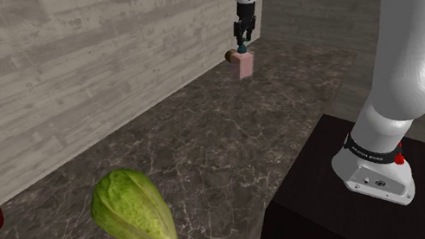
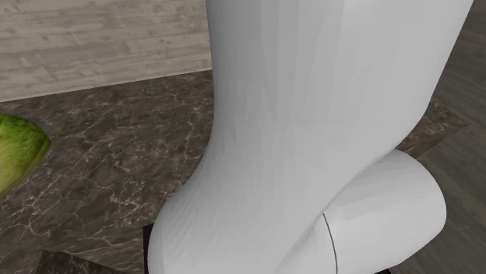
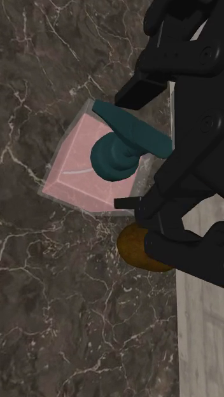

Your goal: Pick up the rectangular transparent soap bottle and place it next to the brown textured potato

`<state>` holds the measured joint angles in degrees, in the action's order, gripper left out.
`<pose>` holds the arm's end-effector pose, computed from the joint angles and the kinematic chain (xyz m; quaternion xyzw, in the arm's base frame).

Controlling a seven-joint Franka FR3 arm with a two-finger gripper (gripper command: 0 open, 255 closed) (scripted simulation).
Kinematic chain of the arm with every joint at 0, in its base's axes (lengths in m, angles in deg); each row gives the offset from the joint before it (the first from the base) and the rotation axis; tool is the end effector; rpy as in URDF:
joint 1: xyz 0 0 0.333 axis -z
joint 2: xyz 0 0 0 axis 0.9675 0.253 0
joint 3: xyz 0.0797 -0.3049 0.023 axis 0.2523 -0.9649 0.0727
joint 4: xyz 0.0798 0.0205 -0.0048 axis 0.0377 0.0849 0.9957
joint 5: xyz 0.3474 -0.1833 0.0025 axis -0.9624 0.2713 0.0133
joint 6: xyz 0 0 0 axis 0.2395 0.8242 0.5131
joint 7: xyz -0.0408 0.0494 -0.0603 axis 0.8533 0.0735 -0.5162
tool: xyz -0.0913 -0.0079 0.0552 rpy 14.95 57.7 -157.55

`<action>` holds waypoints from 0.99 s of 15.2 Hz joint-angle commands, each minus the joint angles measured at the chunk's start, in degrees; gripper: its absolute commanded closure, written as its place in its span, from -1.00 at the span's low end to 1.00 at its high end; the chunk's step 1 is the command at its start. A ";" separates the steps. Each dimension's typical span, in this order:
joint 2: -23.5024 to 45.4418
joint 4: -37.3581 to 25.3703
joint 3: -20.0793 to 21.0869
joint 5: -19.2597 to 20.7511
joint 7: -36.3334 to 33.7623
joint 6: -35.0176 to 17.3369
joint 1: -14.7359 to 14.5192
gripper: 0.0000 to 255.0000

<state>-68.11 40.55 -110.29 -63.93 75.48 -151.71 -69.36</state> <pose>0.5665 -0.2870 0.4051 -0.9993 0.0320 -0.0031 0.0187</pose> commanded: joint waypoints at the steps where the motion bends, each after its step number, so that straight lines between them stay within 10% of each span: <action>1: 0.00 0.00 0.00 0.00 0.00 0.00 0.00 -1.00; 15: -1.84 -4.94 -0.47 1.10 -0.75 6.59 0.04 -1.00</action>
<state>-69.95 35.61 -110.75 -62.82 74.73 -145.13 -69.32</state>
